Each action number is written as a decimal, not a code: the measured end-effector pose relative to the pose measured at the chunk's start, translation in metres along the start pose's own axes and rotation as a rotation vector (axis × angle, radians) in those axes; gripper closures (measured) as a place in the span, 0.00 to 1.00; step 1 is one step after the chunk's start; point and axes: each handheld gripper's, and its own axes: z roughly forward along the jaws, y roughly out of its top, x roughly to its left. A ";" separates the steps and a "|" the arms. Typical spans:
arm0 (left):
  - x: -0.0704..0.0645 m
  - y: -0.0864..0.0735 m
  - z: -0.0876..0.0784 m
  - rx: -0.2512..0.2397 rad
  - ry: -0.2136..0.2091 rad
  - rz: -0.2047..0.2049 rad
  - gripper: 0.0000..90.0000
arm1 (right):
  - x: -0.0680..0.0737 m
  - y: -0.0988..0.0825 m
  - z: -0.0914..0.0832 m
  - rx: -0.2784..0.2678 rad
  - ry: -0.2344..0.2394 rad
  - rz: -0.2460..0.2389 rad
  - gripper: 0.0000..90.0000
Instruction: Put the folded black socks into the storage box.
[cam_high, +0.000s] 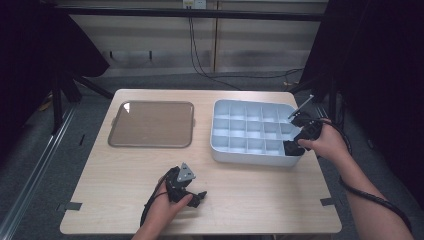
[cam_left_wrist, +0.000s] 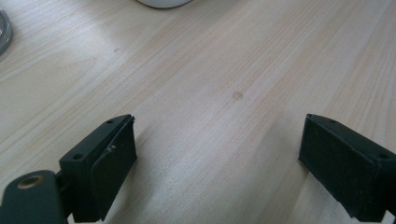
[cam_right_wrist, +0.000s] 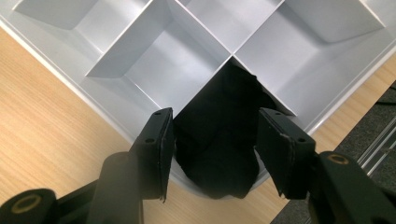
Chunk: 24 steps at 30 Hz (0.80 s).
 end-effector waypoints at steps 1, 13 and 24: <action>0.000 0.000 0.000 0.000 0.000 0.000 0.11 | 0.001 0.000 -0.001 0.000 0.001 -0.005 0.51; 0.000 0.000 0.000 0.000 0.000 0.000 0.11 | 0.010 0.001 -0.006 0.003 0.012 -0.027 0.39; 0.000 0.000 0.000 0.000 0.000 0.000 0.11 | 0.023 0.002 -0.016 -0.017 0.027 -0.062 0.37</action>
